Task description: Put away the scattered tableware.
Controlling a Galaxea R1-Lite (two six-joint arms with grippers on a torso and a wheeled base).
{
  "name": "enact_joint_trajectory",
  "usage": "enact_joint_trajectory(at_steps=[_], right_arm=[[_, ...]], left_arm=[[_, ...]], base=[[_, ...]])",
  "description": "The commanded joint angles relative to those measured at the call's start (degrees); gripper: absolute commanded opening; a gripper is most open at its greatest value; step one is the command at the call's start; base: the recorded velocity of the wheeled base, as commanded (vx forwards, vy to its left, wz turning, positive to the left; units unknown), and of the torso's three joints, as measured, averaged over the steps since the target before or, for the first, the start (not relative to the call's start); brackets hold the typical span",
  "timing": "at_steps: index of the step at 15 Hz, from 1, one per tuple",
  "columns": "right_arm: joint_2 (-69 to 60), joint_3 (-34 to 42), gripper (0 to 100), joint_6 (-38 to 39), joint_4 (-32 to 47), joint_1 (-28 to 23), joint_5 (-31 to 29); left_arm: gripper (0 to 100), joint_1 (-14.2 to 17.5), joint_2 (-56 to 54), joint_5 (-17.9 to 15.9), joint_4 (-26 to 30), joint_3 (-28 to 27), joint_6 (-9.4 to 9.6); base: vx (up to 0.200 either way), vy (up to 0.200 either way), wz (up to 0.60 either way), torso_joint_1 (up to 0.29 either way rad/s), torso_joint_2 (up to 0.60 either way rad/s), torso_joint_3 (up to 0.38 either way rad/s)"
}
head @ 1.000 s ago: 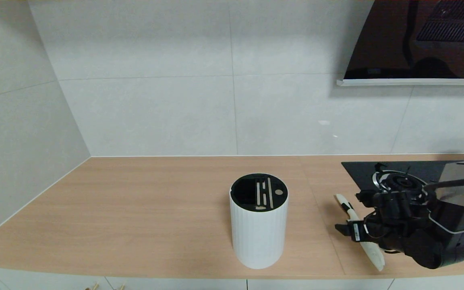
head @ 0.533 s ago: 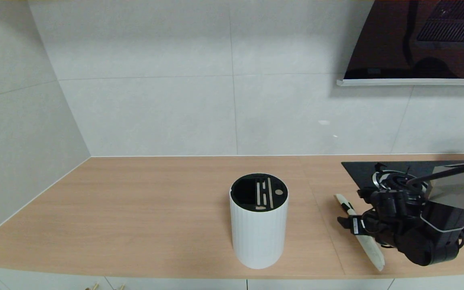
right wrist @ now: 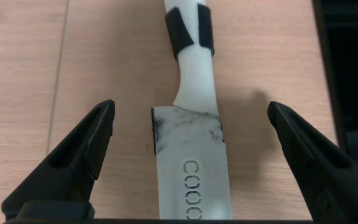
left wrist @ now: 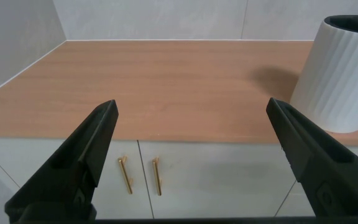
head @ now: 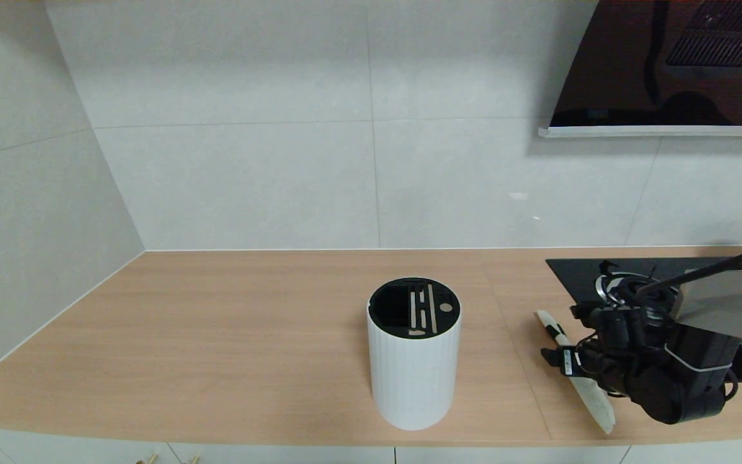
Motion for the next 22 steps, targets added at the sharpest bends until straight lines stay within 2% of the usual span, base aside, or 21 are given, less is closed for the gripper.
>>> enact_joint_trajectory(at_steps=[1,6,7,18,20,22], right_arm=[[0.59,-0.13,100,-0.05,0.01,-0.04,0.01],[1.03,-0.3,100,-0.05,0.09,-0.04,-0.34],[1.12,-0.3,0,-0.05,0.01,-0.04,-0.43],[0.15,-0.48,0,0.12,0.01,-0.21,-0.61],[-6.0,1.89,0,3.29,0.09,-0.12,0.1],[-12.77,4.44,0,3.29,0.27,-0.12,1.33]], left_arm=[[100,0.02,0.02,0.04,0.02,0.0,-0.08],[100,0.02,0.02,0.04,0.02,0.0,0.01],[100,0.02,0.02,0.04,0.02,0.0,0.01],[100,0.02,0.02,0.04,0.02,0.0,-0.08],[100,0.02,0.02,-0.05,0.02,0.0,-0.08],[100,0.02,0.02,0.04,-0.07,0.0,-0.17]], base=[[0.0,0.0,0.0,0.0,0.0,0.0],[0.0,0.0,0.0,0.0,0.0,0.0],[0.0,0.0,0.0,0.0,0.0,0.0],[0.0,0.0,0.0,0.0,0.0,0.0],[0.0,0.0,0.0,0.0,0.0,0.0],[0.0,0.0,0.0,0.0,0.0,0.0]])
